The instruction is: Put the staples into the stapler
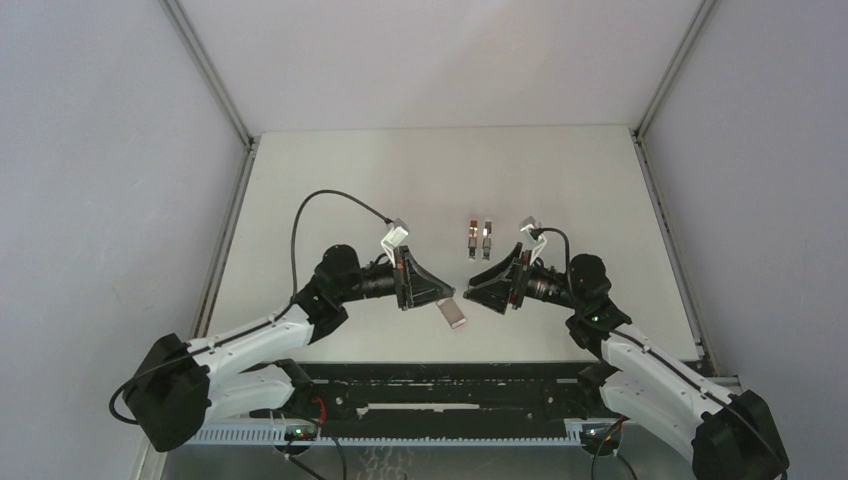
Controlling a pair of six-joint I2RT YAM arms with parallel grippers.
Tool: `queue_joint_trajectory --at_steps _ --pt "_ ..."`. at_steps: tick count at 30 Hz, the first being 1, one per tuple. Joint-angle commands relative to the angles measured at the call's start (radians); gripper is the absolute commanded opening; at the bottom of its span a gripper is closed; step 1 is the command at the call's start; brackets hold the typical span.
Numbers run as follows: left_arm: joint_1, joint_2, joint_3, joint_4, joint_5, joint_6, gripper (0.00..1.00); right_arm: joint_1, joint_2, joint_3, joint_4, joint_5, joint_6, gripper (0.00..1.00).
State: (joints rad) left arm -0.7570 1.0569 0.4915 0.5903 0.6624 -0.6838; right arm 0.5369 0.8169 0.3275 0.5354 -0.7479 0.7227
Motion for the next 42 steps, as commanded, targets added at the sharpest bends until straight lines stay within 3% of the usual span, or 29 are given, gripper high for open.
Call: queue_joint_trajectory --at_steps 1,13,42 --pt "0.001 -0.043 -0.011 0.085 0.053 -0.066 0.16 0.021 -0.008 -0.019 0.178 0.037 0.076 0.59" --pt "-0.001 -0.075 -0.003 0.101 0.083 -0.091 0.16 0.098 0.036 0.006 0.324 0.06 0.13 0.54" --pt "-0.017 -0.088 0.006 0.113 0.103 -0.1 0.14 0.153 0.09 0.041 0.39 0.06 0.141 0.22"
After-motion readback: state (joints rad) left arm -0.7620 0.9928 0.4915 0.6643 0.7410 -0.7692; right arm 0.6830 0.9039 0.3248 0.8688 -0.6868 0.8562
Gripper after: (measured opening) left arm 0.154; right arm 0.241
